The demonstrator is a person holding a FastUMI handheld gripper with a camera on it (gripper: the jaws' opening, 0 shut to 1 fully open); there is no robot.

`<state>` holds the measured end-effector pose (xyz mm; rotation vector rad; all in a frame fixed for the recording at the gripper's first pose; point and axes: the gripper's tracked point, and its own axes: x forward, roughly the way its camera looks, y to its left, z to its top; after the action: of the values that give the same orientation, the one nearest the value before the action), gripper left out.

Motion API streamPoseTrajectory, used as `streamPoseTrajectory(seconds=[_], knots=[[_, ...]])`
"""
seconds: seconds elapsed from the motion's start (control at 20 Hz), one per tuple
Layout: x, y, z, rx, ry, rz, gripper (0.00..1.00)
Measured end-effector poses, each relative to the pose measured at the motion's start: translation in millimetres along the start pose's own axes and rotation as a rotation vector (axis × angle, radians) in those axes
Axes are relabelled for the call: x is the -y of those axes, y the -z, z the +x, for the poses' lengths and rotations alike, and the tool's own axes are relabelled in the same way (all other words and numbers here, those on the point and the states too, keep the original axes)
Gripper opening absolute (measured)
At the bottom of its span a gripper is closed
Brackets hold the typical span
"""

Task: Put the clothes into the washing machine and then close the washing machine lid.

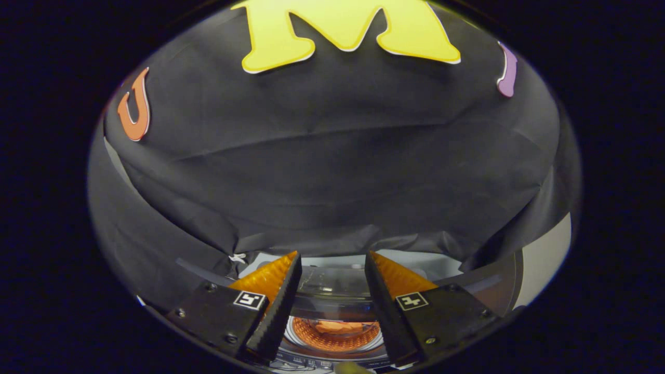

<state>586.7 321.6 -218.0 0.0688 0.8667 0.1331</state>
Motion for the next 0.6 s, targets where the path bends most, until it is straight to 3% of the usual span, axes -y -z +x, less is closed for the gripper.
streamPoseTrajectory(seconds=[0.6], knots=[[-1,24,-20,0.035,-0.005,-0.014,0.77]])
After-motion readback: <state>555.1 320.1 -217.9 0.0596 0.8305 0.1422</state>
